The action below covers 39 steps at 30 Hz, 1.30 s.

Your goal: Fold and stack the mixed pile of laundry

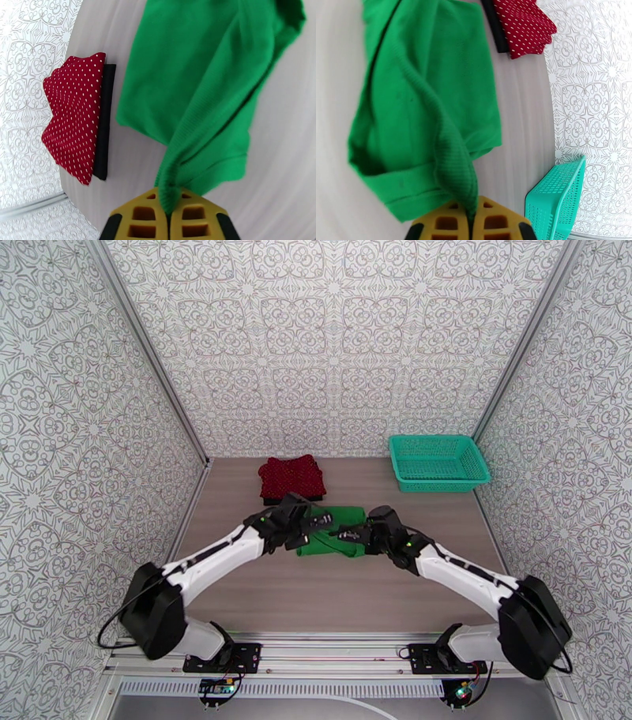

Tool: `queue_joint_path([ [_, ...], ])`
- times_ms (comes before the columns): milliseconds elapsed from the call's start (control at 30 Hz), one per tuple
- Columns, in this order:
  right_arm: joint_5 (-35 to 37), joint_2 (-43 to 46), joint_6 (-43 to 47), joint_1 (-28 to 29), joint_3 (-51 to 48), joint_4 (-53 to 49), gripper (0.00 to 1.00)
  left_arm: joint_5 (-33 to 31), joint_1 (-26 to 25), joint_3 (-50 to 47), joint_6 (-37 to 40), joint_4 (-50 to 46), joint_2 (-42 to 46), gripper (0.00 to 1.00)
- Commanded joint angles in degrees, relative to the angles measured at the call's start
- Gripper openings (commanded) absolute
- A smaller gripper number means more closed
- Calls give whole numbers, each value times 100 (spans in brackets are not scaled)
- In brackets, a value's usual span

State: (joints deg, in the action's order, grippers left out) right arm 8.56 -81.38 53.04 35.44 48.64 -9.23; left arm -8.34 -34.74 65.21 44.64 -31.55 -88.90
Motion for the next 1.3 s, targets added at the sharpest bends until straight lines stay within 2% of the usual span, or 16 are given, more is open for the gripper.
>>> queue_joint_path([
  [0, 139, -417, -327, -131, 296, 539, 0, 322, 273, 440, 408, -28, -438, 0],
  [333, 997, -1749, -1084, -288, 799, 1454, 0, 604, 858, 1221, 782, -141, -1578, 0],
  [767, 1286, -2710, -1510, -292, 1149, 1885, 0, 667, 1062, 2257, 849, -535, -2758, 1],
  [800, 1304, -2747, -1523, -292, 1169, 1912, 0, 607, 1074, 2305, 829, -578, -2817, 11],
  [833, 1315, -2788, -1555, -292, 1190, 1940, 3, 531, 1083, 2314, 818, -560, -2856, 27],
  [933, 1397, -2906, -1659, -295, 1250, 2065, 19, 405, 1093, 2183, 835, -436, -2850, 42],
  [1033, 1449, -2995, -1787, -301, 1347, 2083, 31, 353, 1110, 1955, 814, -171, -2735, 61],
  [1133, 1580, -2974, -1954, -301, 1369, 2093, 38, 285, 1118, 1827, 733, 46, -2619, 69],
  [1267, 1831, -2723, -2123, -318, 1312, 2012, 43, 70, 1129, 1982, 470, 128, -2484, 72],
])
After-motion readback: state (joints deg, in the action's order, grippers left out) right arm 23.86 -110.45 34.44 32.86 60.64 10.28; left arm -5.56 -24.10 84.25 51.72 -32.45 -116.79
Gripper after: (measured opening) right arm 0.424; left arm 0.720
